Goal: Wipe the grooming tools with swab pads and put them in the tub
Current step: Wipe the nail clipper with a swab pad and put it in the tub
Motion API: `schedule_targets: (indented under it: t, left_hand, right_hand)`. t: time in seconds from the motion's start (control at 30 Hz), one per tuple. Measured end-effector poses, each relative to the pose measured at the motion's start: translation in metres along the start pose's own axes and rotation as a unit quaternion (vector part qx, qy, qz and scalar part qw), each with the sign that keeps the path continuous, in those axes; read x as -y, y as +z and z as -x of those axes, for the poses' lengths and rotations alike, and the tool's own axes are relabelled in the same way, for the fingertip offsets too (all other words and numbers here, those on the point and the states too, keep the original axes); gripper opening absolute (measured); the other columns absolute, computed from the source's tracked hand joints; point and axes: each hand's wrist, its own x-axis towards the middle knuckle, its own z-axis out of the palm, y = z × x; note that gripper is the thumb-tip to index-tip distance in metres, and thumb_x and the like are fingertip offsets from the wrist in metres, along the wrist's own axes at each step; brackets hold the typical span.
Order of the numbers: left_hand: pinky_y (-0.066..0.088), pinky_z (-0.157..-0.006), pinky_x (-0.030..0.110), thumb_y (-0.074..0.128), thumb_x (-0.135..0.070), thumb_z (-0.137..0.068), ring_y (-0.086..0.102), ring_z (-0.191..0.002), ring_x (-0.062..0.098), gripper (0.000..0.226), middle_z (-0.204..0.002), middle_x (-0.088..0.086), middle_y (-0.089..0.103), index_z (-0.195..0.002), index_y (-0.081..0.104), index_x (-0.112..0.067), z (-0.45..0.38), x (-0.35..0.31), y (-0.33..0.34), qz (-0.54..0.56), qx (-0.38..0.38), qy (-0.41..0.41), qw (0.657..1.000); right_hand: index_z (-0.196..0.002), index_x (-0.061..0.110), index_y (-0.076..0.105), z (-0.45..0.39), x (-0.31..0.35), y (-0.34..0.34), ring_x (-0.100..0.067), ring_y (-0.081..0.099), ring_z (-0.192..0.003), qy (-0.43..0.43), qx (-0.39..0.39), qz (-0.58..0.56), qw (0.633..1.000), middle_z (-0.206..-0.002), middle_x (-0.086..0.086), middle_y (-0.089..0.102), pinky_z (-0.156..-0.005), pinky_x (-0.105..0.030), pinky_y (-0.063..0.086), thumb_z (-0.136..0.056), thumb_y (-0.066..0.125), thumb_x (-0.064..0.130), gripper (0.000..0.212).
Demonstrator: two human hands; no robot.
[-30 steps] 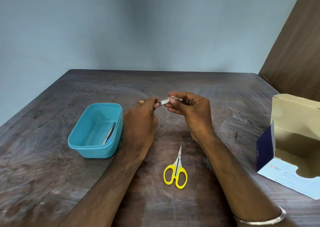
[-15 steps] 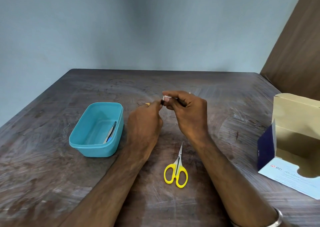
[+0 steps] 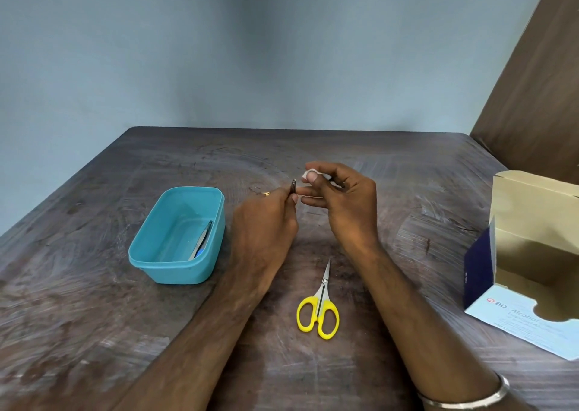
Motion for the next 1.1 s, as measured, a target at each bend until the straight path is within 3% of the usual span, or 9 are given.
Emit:
schedule_targets:
  t: [0.13, 0.3, 0.43, 0.53, 0.6, 0.67, 0.77, 1.0, 1.1]
  left_hand:
    - [0.057, -0.082, 0.032, 0.055, -0.032, -0.098, 0.069, -0.084, 0.013, 0.032, -0.102, 0.002, 0.076, -0.125, 0.066, -0.019, 0.003, -0.006, -0.006, 0.030, -0.033, -0.005, 0.999]
    - [0.056, -0.077, 0.030, 0.063, -0.034, -0.093, 0.071, -0.080, 0.016, 0.027, -0.094, 0.001, 0.077, -0.112, 0.073, -0.019, -0.001, -0.017, -0.038, 0.028, -0.092, -0.033, 0.995]
    - [0.050, -0.071, 0.030, 0.065, -0.036, -0.084, 0.069, -0.074, 0.021, 0.022, -0.077, 0.004, 0.076, -0.086, 0.079, -0.020, -0.013, -0.005, -0.082, -0.042, -0.098, -0.082, 0.991]
    - [0.046, -0.064, 0.033, 0.067, -0.032, -0.074, 0.056, -0.059, 0.024, 0.020, -0.062, 0.009, 0.064, -0.068, 0.076, -0.015, -0.022, 0.015, -0.112, -0.097, -0.052, -0.135, 0.985]
    - [0.048, -0.061, 0.030, 0.071, -0.029, -0.069, 0.061, -0.058, 0.023, 0.016, -0.059, 0.006, 0.068, -0.063, 0.074, -0.014, -0.026, 0.027, -0.124, -0.121, 0.002, -0.170, 0.978]
    - [0.059, -0.069, 0.036, 0.076, -0.025, -0.067, 0.069, -0.057, 0.024, 0.014, -0.057, 0.007, 0.070, -0.063, 0.075, -0.012, -0.028, 0.036, -0.128, -0.133, 0.071, -0.197, 0.969]
    - [0.062, -0.069, 0.038, 0.076, -0.020, -0.071, 0.069, -0.049, 0.019, 0.015, -0.053, 0.005, 0.070, -0.064, 0.073, -0.008, -0.026, 0.042, -0.122, -0.167, 0.166, -0.225, 0.946]
    - [0.050, -0.050, 0.025, 0.071, -0.010, -0.082, 0.060, -0.051, 0.020, 0.022, -0.062, 0.010, 0.062, -0.065, 0.057, -0.006, -0.023, 0.045, -0.102, -0.210, 0.216, -0.248, 0.921]
    - [0.054, -0.059, 0.029, 0.067, -0.013, -0.087, 0.060, -0.056, 0.020, 0.020, -0.066, 0.009, 0.061, -0.072, 0.057, -0.004, -0.023, 0.046, -0.097, -0.222, 0.231, -0.253, 0.913]
  right_hand:
    - [-0.103, 0.011, 0.074, -0.001, 0.000, -0.004, -0.024, 0.076, -0.071, -0.001, -0.028, 0.043, 0.999, -0.091, -0.006, 0.076, -0.056, -0.034, 0.059, -0.093, 0.068, 0.009, 0.013]
    - [-0.100, 0.019, 0.075, 0.000, 0.002, -0.006, -0.020, 0.071, -0.059, 0.004, -0.041, 0.074, 0.996, -0.089, -0.003, 0.076, -0.044, -0.024, 0.051, -0.093, 0.068, 0.011, 0.012]
    - [-0.098, 0.017, 0.075, -0.001, 0.002, -0.005, -0.018, 0.068, -0.054, 0.008, -0.041, 0.069, 0.997, -0.088, -0.006, 0.076, -0.042, -0.024, 0.049, -0.093, 0.068, 0.010, 0.011]
    - [-0.095, 0.021, 0.074, -0.001, 0.001, -0.005, -0.018, 0.068, -0.053, 0.010, -0.037, 0.068, 0.997, -0.086, -0.006, 0.076, -0.041, -0.024, 0.049, -0.093, 0.068, 0.010, 0.013]
    - [-0.095, 0.021, 0.074, -0.001, -0.001, -0.005, -0.018, 0.068, -0.053, 0.011, -0.036, 0.069, 0.997, -0.086, -0.005, 0.076, -0.041, -0.024, 0.049, -0.093, 0.068, 0.010, 0.013]
    - [-0.096, 0.021, 0.074, -0.002, -0.002, -0.006, -0.019, 0.068, -0.053, 0.011, -0.036, 0.072, 0.997, -0.086, -0.004, 0.076, -0.042, -0.024, 0.049, -0.093, 0.068, 0.011, 0.012]
    - [-0.097, 0.021, 0.075, -0.003, -0.002, -0.007, -0.020, 0.068, -0.053, 0.011, -0.036, 0.076, 0.996, -0.087, -0.004, 0.076, -0.042, -0.025, 0.049, -0.093, 0.068, 0.012, 0.012]
    - [-0.100, 0.020, 0.075, -0.003, -0.004, -0.008, -0.019, 0.068, -0.053, 0.011, -0.034, 0.085, 0.996, -0.086, 0.000, 0.076, -0.042, -0.024, 0.049, -0.093, 0.068, 0.014, 0.011]
    - [-0.097, 0.022, 0.075, -0.003, -0.004, -0.008, -0.018, 0.068, -0.053, 0.013, -0.032, 0.082, 0.996, -0.086, 0.000, 0.076, -0.042, -0.024, 0.049, -0.093, 0.068, 0.014, 0.011]
